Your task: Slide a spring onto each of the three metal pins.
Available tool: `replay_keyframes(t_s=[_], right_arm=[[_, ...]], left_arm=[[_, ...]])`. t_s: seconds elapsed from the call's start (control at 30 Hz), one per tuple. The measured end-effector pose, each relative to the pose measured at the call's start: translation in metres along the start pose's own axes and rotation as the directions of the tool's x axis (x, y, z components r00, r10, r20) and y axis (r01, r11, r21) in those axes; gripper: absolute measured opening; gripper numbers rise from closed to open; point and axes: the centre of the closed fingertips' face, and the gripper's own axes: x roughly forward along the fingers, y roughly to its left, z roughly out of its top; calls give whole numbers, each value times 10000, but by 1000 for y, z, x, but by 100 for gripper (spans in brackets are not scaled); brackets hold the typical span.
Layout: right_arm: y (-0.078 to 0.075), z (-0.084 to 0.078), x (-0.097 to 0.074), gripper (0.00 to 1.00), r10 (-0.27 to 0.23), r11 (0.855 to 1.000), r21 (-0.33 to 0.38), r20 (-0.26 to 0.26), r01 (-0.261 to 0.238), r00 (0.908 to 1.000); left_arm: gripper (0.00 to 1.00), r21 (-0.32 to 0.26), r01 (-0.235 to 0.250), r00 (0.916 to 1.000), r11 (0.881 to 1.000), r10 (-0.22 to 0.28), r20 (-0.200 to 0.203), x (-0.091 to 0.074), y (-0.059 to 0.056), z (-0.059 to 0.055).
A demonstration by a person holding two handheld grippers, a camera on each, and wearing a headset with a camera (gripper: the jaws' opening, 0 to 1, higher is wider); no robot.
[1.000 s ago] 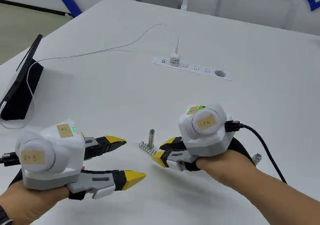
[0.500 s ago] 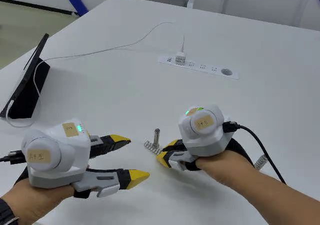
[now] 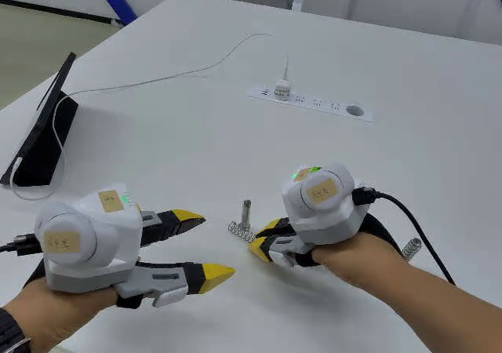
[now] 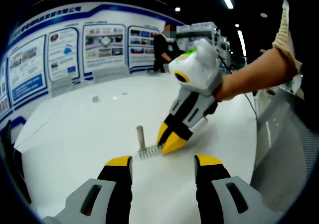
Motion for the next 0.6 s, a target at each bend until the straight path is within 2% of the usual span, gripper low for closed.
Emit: replay_keyframes(t_s=[0.1, 0.33, 0.5, 0.53, 0.6], right_arm=[[1, 0, -6, 11, 71, 10000, -3, -3, -71, 10000], [12, 6, -27, 11, 352, 9981, -503, 64, -348, 9994], [23, 8, -42, 11, 831, 9912, -1035, -15, -828, 9965], [27, 8, -45, 11, 1051, 9876, -1162, -121, -1058, 9944], [29, 9, -49, 11, 1095, 9846, -1354, -148, -1105, 9939]], left_arm=[[50, 19, 26, 10000, 10000, -26, -18, 1, -1, 0], [50, 136, 153, 9999, 9998, -153, -30, 5, -7, 2], [50, 357, 317, 9995, 9989, -315, -77, 7, -13, 3], [49, 391, 349, 9994, 9986, -346, -71, 8, -14, 3], [49, 440, 402, 9992, 9982, -400, -67, 8, -15, 4]])
